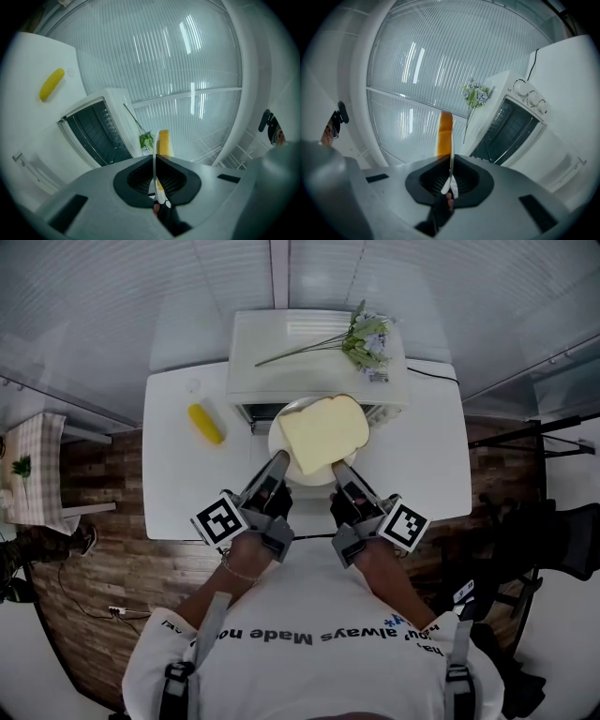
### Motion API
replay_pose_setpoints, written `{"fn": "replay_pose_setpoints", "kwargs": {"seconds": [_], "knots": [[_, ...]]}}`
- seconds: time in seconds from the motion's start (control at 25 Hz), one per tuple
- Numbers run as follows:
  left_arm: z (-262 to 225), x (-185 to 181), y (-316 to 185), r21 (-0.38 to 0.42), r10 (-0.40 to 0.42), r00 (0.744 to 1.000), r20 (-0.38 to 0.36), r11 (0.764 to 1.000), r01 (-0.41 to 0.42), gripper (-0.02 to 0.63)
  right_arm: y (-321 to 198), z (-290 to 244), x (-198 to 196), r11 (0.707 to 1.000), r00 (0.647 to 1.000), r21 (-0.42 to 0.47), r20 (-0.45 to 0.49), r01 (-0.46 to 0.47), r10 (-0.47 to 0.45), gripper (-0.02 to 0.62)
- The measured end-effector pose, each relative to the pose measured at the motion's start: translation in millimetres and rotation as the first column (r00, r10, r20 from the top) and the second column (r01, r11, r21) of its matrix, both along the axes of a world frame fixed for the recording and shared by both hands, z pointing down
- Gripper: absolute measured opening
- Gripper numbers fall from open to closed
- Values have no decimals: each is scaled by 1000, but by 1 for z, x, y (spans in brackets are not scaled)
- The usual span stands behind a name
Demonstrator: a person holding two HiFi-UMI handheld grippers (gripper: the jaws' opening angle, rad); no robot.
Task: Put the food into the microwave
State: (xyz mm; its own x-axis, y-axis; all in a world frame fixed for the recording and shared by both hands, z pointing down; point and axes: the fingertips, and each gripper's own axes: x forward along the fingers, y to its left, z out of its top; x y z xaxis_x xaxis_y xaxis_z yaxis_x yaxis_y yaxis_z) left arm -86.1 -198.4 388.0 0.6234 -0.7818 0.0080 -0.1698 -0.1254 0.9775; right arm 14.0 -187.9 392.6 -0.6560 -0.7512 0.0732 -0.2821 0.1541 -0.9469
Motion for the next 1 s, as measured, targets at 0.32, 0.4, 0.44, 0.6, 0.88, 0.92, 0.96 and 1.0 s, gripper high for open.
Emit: {"fn": "replay_pose_setpoints", "kwargs": {"seconds": [0.32,0.4,0.44,0.6,0.88,0.92,0.96,1.0], "knots": [[-3,17,7,-2,-21,1000,-5,1000,21,18,4,-3,18,1000,1000,4,-5,23,-23,23],[-4,19,8,-2,-24,1000,-7,1000,24,18,5,-4,20,1000,1000,6,-8,27,-27,23],[-4,20,8,-1,-27,1000,-6,1000,27,18,5,-5,21,1000,1000,8,-9,29,-29,23],[-3,22,9,-2,-33,999,2,999,33,18,6,-4,23,999,999,5,0,32,-32,23],[7,25,14,-19,-32,999,4,999,32,18,10,7,25,999,999,-18,4,38,-38,23],[10,26,15,-23,-31,1000,0,999,31,18,12,10,25,999,999,-25,2,39,-39,23],[13,26,16,-29,-30,1000,0,999,30,18,13,14,25,999,999,-32,-2,40,-40,23],[17,26,16,-32,-27,1000,4,999,27,18,13,17,26,998,999,-35,-7,42,-43,23]]}}
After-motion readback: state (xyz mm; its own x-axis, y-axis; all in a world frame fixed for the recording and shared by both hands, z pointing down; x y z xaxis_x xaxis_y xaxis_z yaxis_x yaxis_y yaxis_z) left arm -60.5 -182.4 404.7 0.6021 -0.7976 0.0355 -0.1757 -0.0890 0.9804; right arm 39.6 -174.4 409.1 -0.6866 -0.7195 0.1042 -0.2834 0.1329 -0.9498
